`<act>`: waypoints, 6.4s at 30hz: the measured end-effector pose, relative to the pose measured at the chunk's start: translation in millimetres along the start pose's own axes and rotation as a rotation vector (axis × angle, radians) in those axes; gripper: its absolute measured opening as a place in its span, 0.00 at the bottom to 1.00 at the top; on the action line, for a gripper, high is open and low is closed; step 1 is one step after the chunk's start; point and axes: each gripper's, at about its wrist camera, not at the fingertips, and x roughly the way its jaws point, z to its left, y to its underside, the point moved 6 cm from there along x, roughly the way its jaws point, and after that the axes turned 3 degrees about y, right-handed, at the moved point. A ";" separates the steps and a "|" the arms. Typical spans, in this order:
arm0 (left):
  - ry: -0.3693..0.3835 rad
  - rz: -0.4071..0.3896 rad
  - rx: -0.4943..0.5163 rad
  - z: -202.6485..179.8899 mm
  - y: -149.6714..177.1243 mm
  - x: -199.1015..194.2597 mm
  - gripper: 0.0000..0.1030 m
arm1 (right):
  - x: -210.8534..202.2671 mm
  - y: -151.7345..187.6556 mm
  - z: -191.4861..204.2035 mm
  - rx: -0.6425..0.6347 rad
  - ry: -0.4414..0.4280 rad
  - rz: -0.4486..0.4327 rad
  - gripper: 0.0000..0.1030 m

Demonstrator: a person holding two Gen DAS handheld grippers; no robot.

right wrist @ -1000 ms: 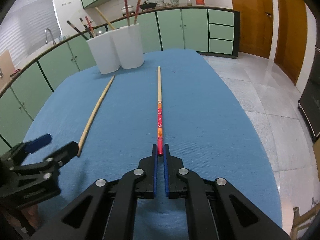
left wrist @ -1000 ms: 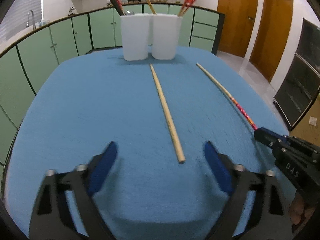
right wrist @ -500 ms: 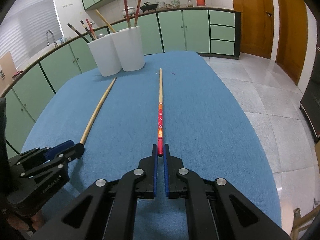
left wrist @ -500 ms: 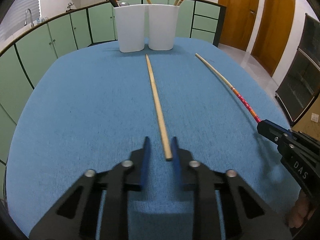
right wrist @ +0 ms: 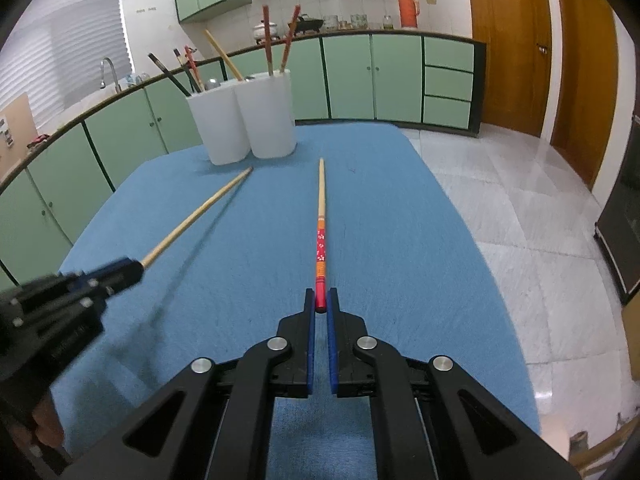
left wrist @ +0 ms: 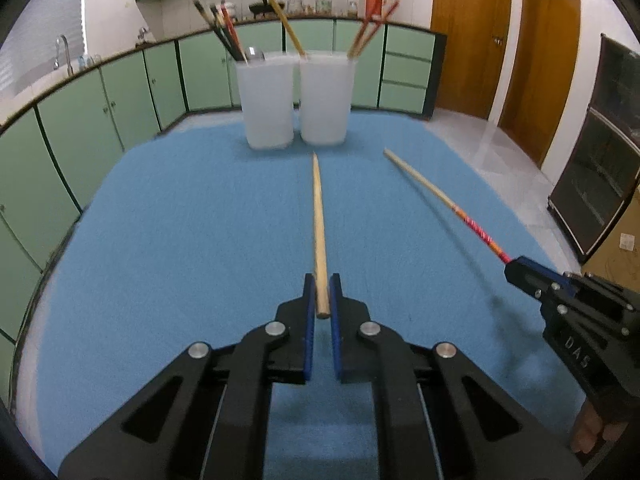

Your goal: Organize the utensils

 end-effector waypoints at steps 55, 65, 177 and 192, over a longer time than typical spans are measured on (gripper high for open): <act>0.047 -0.587 -0.059 39.2 -293.3 -126.9 0.05 | -125.8 -286.0 36.3 -0.077 -0.254 -0.451 0.05; -0.010 -0.664 -0.070 46.7 -348.1 -95.1 0.05 | -84.3 -329.3 52.1 -0.091 -0.191 -0.458 0.05; -0.064 -0.533 -0.016 27.7 -98.9 -209.3 0.95 | -189.6 -121.7 59.8 -0.147 -0.183 -0.442 0.94; -0.070 -0.537 -0.014 29.3 -96.4 -212.0 0.95 | -193.2 -119.9 60.9 -0.148 -0.186 -0.446 0.94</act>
